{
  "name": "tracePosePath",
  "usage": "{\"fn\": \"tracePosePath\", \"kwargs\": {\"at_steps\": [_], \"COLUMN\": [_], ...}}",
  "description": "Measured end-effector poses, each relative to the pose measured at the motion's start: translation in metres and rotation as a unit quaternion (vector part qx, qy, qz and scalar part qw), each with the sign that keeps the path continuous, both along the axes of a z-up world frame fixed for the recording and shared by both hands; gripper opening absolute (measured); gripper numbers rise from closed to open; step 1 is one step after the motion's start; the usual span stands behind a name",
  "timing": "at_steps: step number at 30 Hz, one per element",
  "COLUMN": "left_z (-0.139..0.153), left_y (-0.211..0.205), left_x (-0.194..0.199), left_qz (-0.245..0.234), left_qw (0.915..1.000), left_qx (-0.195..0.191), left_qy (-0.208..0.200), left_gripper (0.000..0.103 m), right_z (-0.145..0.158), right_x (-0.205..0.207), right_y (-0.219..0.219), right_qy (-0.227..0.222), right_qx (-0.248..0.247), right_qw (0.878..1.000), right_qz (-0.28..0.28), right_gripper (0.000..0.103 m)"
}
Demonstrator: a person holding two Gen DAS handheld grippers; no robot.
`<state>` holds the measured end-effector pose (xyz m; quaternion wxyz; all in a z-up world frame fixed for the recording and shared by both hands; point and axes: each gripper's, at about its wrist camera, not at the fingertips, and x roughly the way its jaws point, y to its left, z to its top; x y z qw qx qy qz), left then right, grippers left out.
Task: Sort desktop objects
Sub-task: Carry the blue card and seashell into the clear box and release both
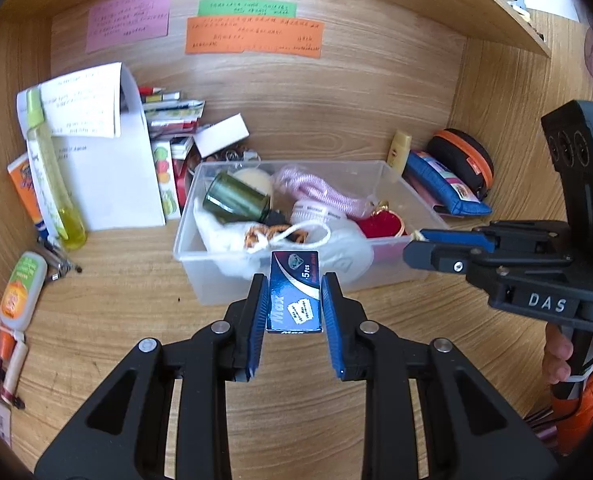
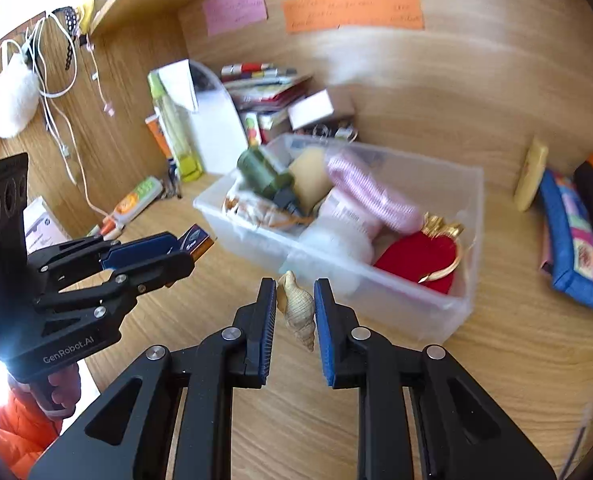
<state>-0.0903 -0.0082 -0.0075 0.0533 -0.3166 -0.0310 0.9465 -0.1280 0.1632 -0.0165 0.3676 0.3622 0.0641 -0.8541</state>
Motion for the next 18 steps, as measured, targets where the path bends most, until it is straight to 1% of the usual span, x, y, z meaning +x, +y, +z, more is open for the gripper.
{"fn": "tracePosePath", "kwargs": {"at_steps": [2, 6, 12, 15, 18], "left_z": [0.005, 0.017, 0.031, 0.028, 0.013], "left_y": [0.001, -0.002, -0.002, -0.006, -0.005], "left_x": [-0.004, -0.011, -0.026, -0.028, -0.026], "left_qz": [-0.001, -0.012, -0.014, -0.022, -0.024], "left_qw": [1.0, 0.9998, 0.9996, 0.9995, 0.9997], "left_qx": [-0.001, 0.01, 0.003, 0.015, 0.003], "left_qy": [0.003, 0.012, 0.025, 0.016, -0.003], "left_gripper": [0.027, 0.027, 0.027, 0.027, 0.027], "right_z": [0.007, 0.018, 0.028, 0.027, 0.02], "right_x": [-0.003, -0.009, -0.023, -0.032, -0.038], "right_y": [0.003, 0.009, 0.017, 0.019, 0.019], "right_qy": [0.007, 0.021, 0.031, 0.026, 0.017], "right_qx": [-0.002, -0.008, -0.028, -0.03, -0.031], "right_qw": [1.0, 1.0, 0.999, 0.999, 0.999], "right_qz": [-0.004, -0.012, -0.025, -0.031, -0.028], "right_gripper": [0.017, 0.018, 0.017, 0.017, 0.017]}}
